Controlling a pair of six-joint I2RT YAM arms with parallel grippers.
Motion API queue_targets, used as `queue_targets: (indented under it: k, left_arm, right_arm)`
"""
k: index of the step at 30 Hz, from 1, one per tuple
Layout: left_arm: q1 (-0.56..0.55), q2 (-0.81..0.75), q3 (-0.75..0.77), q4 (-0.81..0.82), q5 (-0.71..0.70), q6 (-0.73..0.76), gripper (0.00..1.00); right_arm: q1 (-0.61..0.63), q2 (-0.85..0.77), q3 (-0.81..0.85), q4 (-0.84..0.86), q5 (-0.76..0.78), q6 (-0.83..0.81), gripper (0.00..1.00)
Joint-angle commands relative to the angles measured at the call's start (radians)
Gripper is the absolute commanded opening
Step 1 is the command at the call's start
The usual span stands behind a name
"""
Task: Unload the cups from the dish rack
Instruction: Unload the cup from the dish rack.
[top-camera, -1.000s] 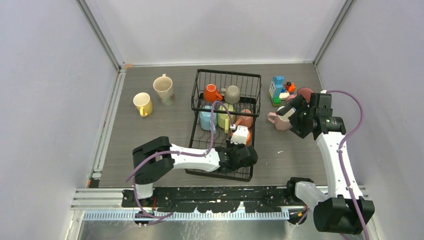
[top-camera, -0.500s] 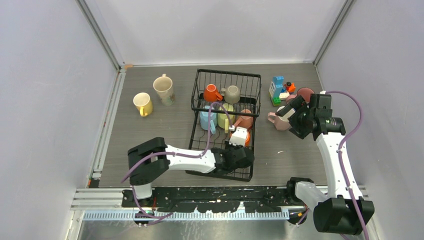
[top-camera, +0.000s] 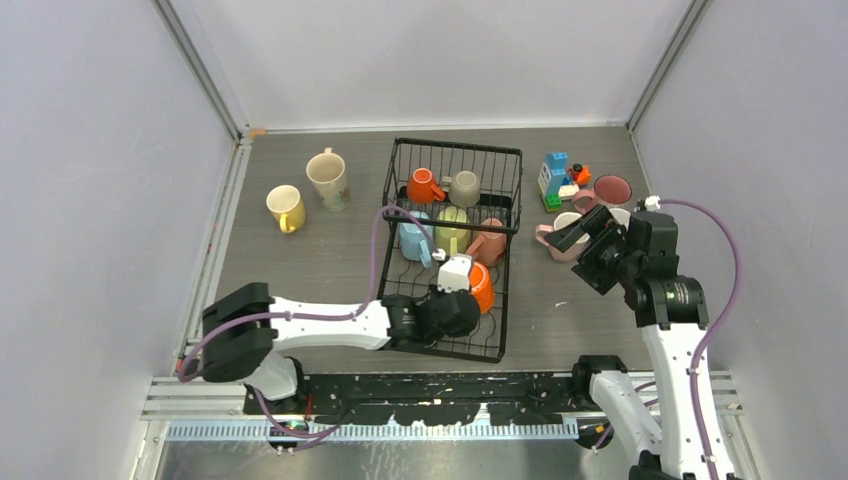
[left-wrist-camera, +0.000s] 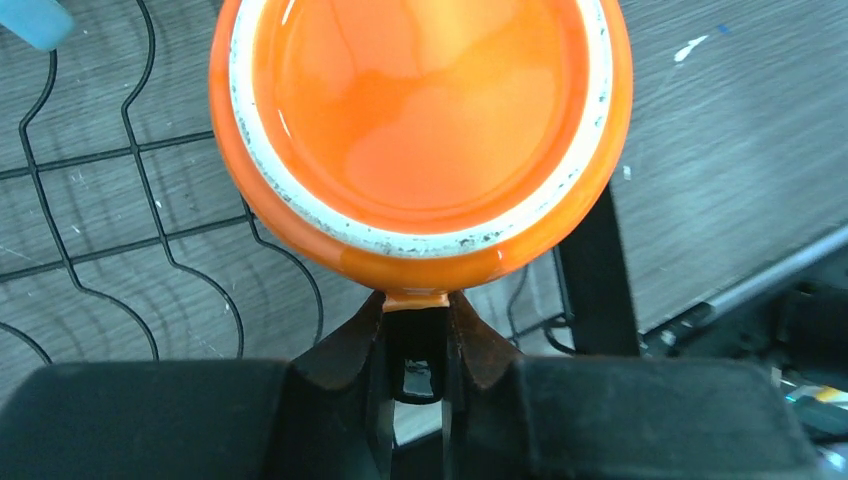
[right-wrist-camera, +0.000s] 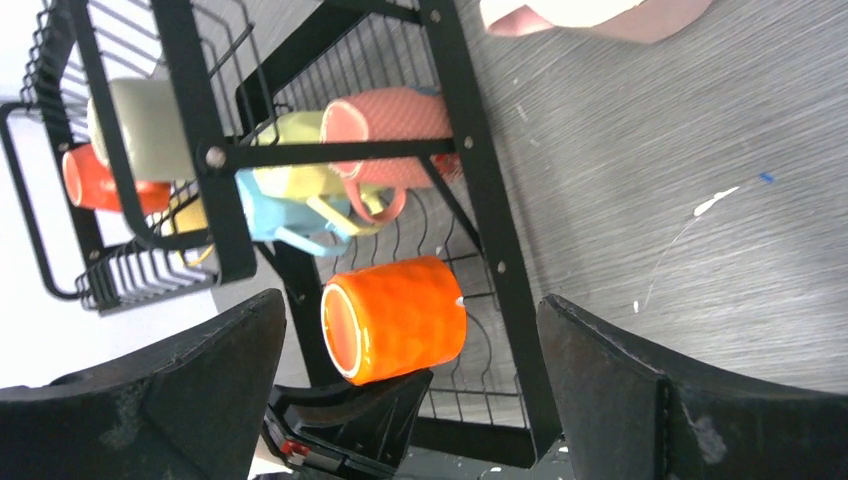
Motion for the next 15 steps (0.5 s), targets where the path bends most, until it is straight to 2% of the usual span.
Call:
queue_targets:
  k: [1, 9, 15]
  left_arm:
    - [0.002, -0.149, -0.023, 0.047, 0.018, -0.091, 0.00]
    - [0.004, -0.333, -0.106, 0.058, 0.051, -0.233, 0.00]
    - [0.038, -0.429, -0.190, 0.178, 0.109, -0.338, 0.00]
  right_arm:
    - [0.072, -0.051, -0.007, -0.037, -0.015, 0.068, 1.00]
    - [0.232, -0.105, -0.021, -0.023, 0.031, 0.176, 1.00]
    - [0.407, -0.078, -0.031, 0.041, 0.103, 0.239, 1.00]
